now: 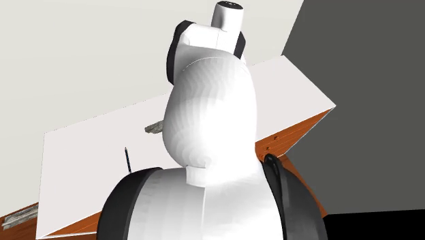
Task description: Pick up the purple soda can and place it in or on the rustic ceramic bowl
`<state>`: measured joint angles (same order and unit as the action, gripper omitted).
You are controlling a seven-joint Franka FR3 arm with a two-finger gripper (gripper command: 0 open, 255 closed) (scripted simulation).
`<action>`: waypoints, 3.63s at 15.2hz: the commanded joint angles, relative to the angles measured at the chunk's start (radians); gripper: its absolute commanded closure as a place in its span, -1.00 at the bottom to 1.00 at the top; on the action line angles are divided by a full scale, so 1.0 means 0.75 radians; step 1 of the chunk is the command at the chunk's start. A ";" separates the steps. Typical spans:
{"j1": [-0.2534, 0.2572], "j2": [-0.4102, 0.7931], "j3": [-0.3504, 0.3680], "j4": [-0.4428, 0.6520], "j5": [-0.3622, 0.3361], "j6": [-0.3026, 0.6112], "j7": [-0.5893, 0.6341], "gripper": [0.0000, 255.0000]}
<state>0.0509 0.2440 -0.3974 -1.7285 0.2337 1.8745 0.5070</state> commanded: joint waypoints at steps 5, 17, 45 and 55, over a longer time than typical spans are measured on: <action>-0.001 -0.029 -0.006 0.073 -0.017 -0.098 0.019 1.00; 0.091 -0.327 0.032 -0.303 -0.114 0.035 0.155 -1.00; -0.085 0.223 0.090 -0.411 0.442 0.764 -0.332 -1.00; -0.085 0.224 0.090 -0.409 0.442 0.763 -0.332 1.00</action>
<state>-0.0125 0.4115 -0.3298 -2.0353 0.5650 2.4468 0.2583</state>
